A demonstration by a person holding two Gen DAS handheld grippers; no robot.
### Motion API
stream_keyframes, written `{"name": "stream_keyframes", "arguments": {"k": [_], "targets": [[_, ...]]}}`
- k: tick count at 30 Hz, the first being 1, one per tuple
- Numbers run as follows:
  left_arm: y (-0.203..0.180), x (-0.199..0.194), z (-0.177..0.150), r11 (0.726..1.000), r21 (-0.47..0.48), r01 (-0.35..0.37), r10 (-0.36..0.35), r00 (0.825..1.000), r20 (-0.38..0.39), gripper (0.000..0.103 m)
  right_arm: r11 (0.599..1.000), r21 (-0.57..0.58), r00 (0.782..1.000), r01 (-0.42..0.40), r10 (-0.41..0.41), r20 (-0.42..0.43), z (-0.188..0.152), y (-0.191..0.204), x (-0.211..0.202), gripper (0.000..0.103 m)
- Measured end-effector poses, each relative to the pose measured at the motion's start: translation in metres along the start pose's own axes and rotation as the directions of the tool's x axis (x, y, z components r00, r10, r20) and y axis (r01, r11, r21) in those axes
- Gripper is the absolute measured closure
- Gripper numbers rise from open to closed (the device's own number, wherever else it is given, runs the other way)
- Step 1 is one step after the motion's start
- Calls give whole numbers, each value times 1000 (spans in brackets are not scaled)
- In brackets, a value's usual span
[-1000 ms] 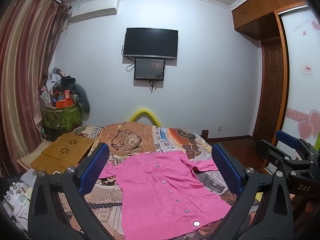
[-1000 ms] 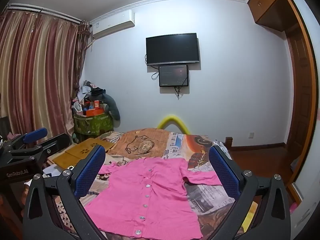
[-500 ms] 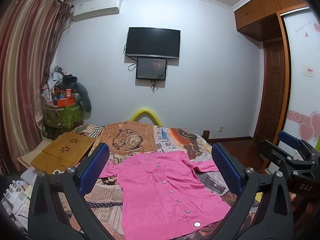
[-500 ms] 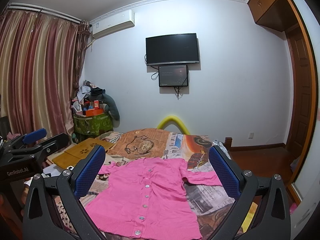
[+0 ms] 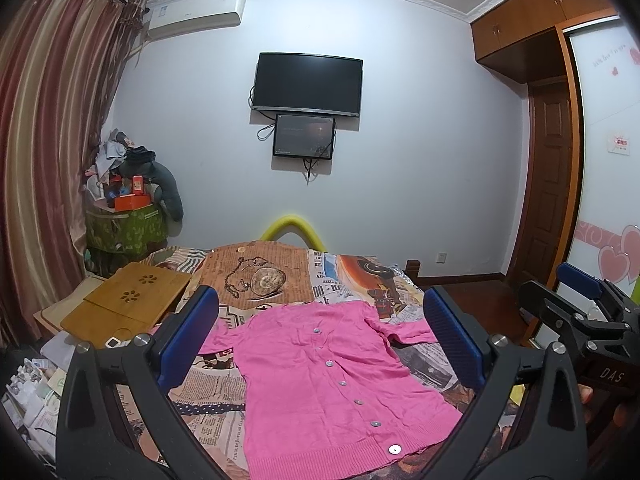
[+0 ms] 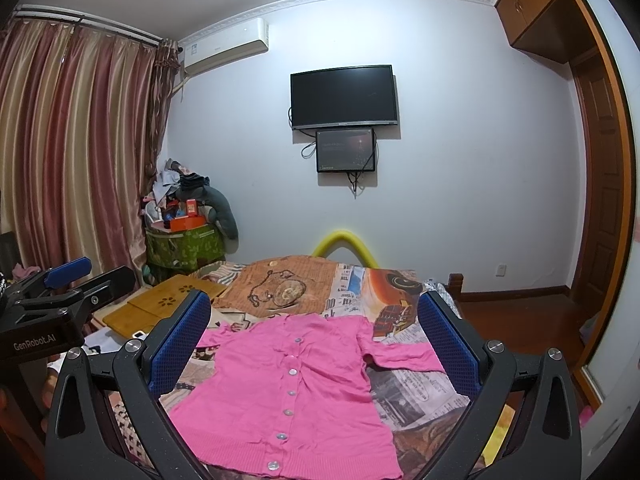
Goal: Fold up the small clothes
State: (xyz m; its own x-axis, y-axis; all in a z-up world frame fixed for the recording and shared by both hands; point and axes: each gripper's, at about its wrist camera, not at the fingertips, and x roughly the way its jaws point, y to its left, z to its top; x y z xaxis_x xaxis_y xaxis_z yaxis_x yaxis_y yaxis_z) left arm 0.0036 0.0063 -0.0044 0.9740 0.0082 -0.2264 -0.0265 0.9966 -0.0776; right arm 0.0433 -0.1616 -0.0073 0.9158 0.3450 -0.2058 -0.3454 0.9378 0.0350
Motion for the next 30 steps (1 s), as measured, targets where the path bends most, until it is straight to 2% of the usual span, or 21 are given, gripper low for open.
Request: {"name": "stream_keyframes", "arguments": {"k": [30], "targets": [[7,-1,-1,1000,-9,-1,1,1000,-7,0,1000,4,1000,-1,1,-3,0,0,1,0]]}}
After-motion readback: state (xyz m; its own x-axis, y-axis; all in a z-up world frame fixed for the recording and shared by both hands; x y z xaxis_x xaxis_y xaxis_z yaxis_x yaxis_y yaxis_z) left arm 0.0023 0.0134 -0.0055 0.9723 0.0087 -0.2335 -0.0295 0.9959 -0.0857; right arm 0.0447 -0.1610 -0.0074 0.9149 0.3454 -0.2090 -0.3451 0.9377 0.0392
